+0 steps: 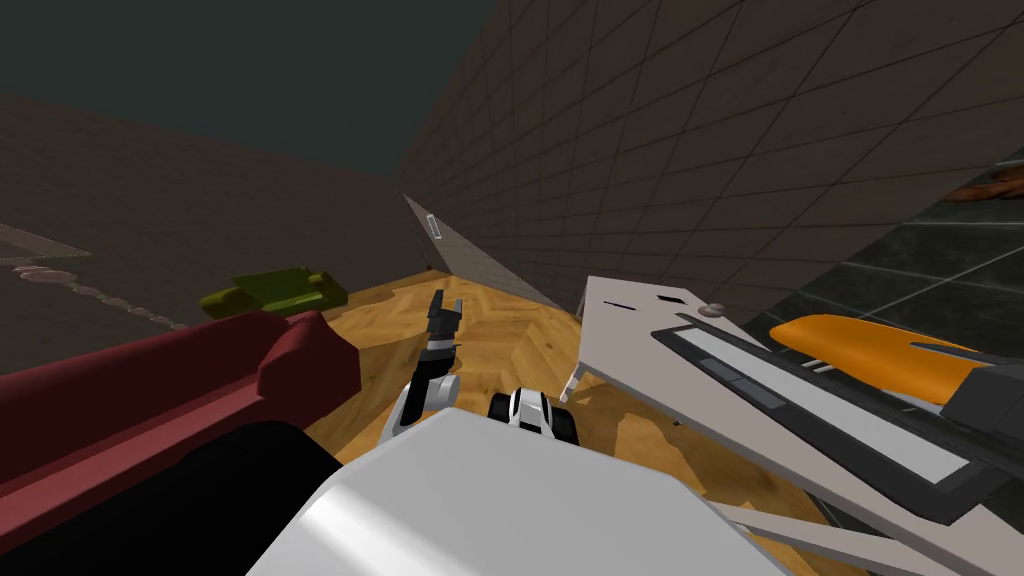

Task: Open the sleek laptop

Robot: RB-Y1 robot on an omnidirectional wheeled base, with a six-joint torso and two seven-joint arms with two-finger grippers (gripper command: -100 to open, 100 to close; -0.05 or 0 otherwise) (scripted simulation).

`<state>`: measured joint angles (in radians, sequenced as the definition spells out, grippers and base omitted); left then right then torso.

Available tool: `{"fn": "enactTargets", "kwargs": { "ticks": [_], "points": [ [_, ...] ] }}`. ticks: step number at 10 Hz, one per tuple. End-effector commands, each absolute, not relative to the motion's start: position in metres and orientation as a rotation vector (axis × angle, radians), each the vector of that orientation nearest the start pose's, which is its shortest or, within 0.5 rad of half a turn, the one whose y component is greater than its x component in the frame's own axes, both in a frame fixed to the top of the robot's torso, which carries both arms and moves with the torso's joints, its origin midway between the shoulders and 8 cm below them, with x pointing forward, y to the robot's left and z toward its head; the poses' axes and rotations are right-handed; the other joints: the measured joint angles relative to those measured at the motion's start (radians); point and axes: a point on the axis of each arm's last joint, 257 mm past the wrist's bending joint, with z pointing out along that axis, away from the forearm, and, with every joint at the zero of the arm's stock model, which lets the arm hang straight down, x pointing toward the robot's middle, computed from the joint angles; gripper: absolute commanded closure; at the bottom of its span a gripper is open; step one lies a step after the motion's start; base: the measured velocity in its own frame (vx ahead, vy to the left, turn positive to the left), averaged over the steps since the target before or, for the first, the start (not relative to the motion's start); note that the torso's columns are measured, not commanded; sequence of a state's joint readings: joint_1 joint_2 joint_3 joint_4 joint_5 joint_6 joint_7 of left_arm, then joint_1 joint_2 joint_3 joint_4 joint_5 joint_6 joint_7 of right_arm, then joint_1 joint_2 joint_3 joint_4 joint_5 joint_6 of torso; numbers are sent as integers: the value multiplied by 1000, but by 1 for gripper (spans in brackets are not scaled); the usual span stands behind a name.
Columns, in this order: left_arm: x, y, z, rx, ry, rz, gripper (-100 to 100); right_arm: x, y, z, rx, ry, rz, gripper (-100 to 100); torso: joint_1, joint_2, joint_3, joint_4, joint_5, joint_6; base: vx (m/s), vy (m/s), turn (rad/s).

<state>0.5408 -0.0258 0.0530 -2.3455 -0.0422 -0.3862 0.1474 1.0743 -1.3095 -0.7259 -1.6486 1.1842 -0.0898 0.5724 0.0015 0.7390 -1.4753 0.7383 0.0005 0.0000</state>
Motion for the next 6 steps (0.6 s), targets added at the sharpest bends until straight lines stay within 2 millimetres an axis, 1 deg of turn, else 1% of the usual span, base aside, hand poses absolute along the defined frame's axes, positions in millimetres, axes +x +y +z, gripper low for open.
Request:
{"fn": "enactTargets", "kwargs": {
  "ticks": [1,6],
  "points": [
    [343,301,19,-773,624,-1319,0,319,-709,-67,-1356,1723,-1381,0,-1,0,0,0,-1,0,0,0,0],
    [343,301,19,-773,624,-1319,0,319,-709,-67,-1356,1723,-1381,0,-1,-1,-1,0,-1,0,0,0,0]
  ]
}}
